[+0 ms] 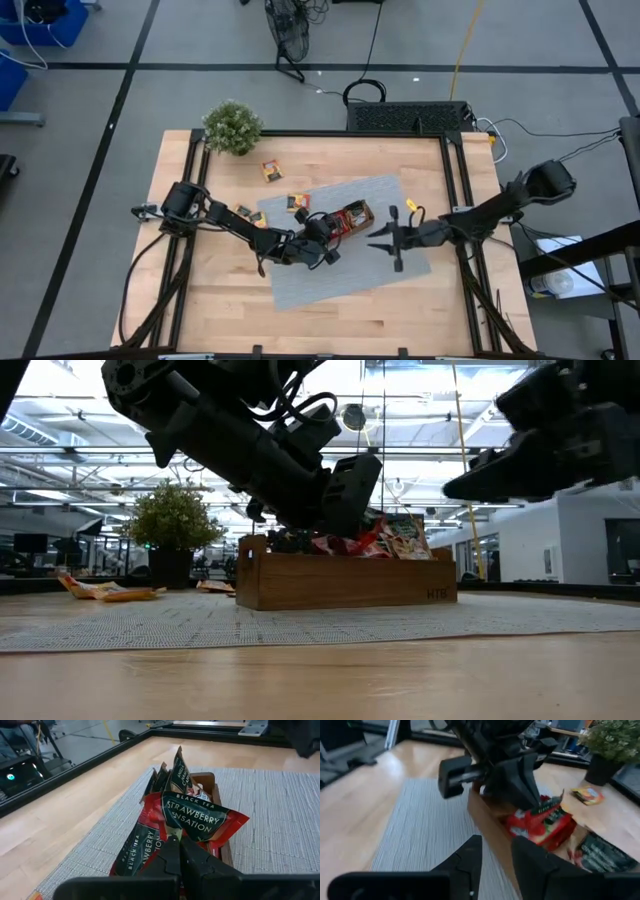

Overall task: Pick & Place Tea
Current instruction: Put the red tea bag into the middle section of the wooden organizer

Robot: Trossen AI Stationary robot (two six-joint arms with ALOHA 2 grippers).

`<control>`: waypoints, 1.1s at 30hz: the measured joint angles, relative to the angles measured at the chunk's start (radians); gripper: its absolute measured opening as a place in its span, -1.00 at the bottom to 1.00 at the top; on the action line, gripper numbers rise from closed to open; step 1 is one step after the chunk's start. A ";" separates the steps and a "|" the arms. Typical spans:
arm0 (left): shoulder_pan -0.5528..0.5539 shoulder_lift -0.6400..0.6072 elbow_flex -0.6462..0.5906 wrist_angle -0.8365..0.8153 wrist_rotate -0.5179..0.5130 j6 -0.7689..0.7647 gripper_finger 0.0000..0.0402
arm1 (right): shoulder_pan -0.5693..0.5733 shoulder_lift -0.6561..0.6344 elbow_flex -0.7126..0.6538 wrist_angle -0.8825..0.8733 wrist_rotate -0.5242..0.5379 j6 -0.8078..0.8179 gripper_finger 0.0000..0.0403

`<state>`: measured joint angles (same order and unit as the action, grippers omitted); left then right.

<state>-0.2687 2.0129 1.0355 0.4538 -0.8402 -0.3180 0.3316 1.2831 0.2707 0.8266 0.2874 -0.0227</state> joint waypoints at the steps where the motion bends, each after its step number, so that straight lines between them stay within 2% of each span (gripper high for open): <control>1: 0.000 0.000 0.000 0.000 0.000 0.002 -1.00 | -0.019 0.032 0.000 0.050 -0.034 0.016 -0.49; 3: 0.000 0.000 0.000 0.002 0.000 0.005 -1.00 | -0.052 0.097 0.000 0.140 -0.075 0.050 -0.42; 7: 0.000 0.000 0.000 0.014 0.000 0.033 -1.00 | -0.112 0.215 0.021 0.258 -0.079 0.091 -0.21; 12: 0.000 0.000 0.000 0.032 0.000 0.076 -1.00 | -0.154 0.343 0.115 0.277 -0.083 0.090 0.03; 16: 0.000 0.000 0.000 0.034 -0.002 0.081 -1.00 | -0.156 0.411 0.180 0.276 -0.077 0.089 0.11; 19: -0.005 0.000 0.000 0.036 -0.005 0.093 -1.00 | -0.162 0.433 0.200 0.276 -0.047 0.099 0.12; 25: -0.025 -0.002 0.000 0.066 -0.022 0.152 -1.00 | -0.162 0.433 0.199 0.261 0.097 0.179 0.02; 33: -0.037 -0.002 0.000 0.076 -0.033 0.162 -1.00 | -0.156 0.433 0.199 0.277 0.102 0.194 -0.19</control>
<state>-0.3057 2.0113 1.0359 0.5297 -0.8730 -0.1558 0.1759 1.7164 0.4694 1.1033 0.3892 0.1715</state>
